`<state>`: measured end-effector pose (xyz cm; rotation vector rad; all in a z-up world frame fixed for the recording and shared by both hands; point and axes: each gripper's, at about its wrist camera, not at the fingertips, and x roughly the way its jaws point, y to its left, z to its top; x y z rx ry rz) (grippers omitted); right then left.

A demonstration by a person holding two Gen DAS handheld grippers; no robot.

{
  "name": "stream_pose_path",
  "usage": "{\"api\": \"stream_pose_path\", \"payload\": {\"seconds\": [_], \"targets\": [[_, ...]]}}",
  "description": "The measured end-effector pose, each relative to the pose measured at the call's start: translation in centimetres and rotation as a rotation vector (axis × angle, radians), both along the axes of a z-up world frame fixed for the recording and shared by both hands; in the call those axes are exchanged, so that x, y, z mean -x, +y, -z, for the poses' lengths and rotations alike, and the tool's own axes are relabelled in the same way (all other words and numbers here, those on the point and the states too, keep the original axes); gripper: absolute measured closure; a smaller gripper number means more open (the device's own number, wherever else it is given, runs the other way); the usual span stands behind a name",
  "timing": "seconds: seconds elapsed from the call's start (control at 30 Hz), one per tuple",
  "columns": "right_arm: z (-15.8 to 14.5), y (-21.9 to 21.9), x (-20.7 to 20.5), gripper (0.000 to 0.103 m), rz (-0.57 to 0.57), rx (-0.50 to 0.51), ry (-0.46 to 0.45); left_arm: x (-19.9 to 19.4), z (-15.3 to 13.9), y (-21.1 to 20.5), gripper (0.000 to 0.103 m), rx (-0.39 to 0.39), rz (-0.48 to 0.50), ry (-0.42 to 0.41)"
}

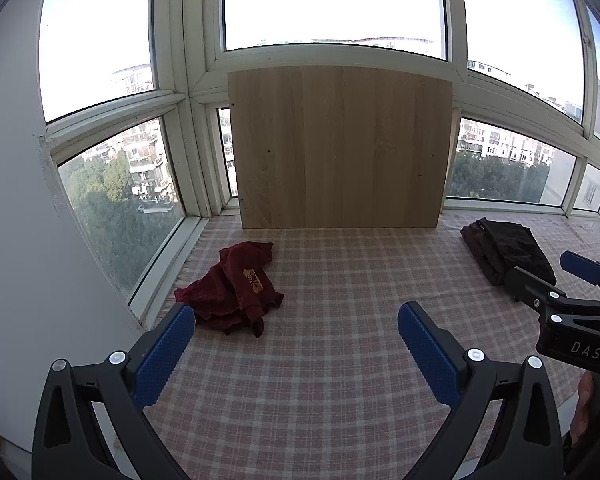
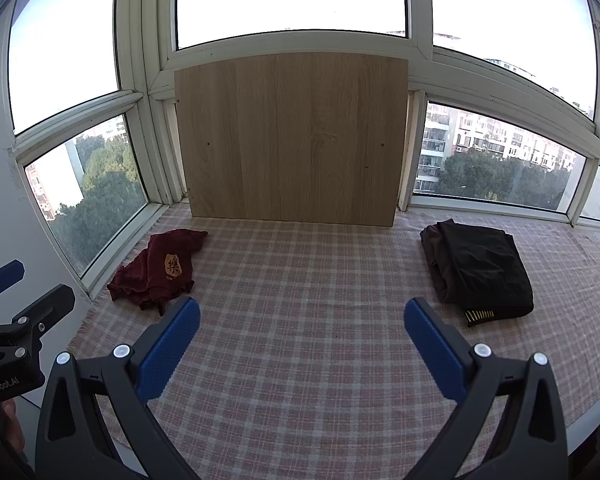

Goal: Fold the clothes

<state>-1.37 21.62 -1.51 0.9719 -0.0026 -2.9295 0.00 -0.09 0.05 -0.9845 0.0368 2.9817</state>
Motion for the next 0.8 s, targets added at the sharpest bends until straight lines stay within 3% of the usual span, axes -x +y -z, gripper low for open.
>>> {"api": "stream_pose_path", "payload": {"seconds": [0.13,0.8], "targets": [[0.05,0.05,0.05,0.000,0.003,0.002,-0.002,0.02,-0.22,0.08,0.000,0.028,-0.002,0.002],[0.44,-0.22,0.71,0.000,-0.004,-0.001,-0.011,0.56,0.21,-0.09,0.000,0.005,-0.011,-0.001]]}}
